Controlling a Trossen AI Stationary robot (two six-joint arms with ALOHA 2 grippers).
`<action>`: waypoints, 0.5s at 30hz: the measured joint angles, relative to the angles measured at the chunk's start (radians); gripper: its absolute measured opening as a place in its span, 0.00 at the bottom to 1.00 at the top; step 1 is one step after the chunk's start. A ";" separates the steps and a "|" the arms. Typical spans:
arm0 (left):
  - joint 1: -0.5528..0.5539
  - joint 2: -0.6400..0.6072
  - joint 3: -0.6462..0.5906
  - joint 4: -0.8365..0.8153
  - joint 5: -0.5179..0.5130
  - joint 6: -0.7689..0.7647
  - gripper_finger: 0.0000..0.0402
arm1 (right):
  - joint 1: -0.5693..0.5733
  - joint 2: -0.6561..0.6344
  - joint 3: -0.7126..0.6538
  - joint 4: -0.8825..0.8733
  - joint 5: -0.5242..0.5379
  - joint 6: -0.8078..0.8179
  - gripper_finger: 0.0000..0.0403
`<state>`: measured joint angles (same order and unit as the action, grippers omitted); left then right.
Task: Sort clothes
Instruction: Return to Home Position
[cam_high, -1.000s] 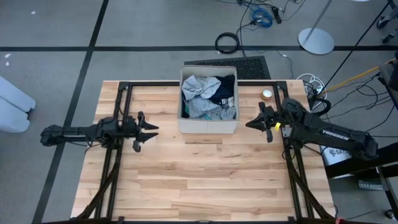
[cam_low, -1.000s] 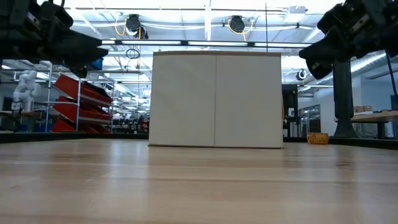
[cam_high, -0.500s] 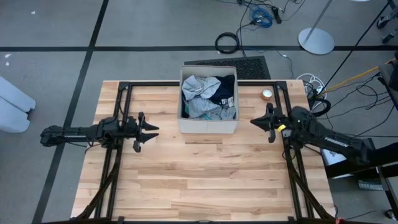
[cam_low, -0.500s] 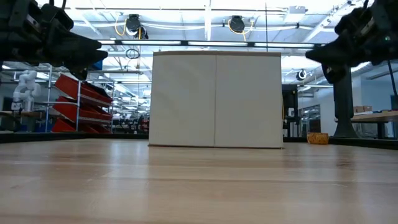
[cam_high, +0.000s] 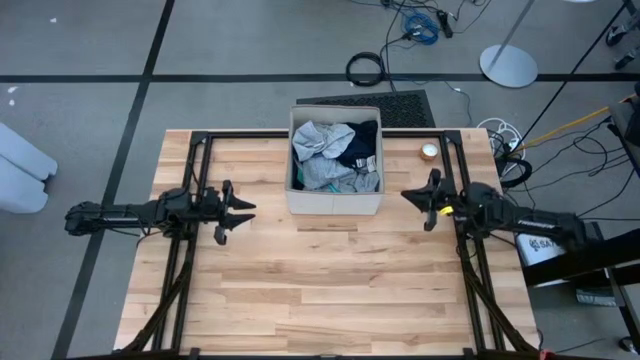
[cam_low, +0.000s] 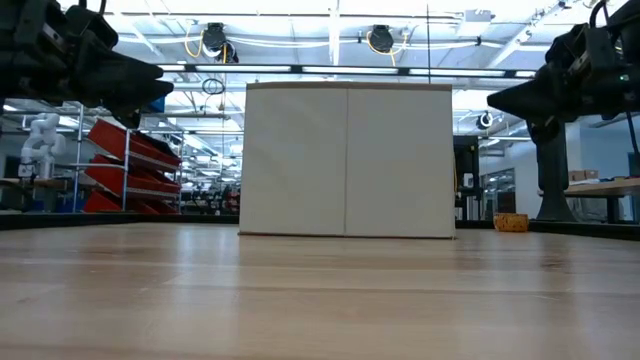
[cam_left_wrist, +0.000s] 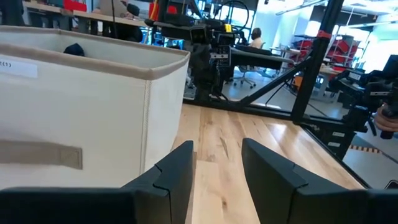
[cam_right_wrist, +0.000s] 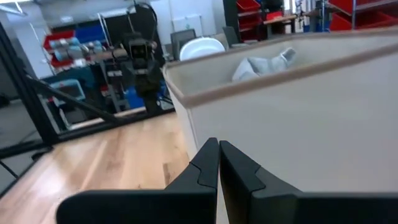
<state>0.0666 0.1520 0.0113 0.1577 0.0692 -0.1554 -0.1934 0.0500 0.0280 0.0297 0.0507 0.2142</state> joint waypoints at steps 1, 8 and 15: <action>0.000 0.000 -0.001 0.000 0.000 0.004 0.36 | 0.010 0.000 0.000 -0.012 0.017 0.000 0.00; 0.000 0.000 -0.003 -0.009 -0.006 0.005 0.36 | 0.039 0.000 -0.001 -0.036 0.049 -0.004 0.00; 0.000 0.000 -0.003 -0.064 -0.007 0.014 0.36 | 0.039 0.044 -0.001 -0.036 0.048 -0.074 0.00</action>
<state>0.0662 0.1520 0.0082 0.0934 0.0620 -0.1415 -0.1543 0.0936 0.0269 -0.0065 0.0988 0.1403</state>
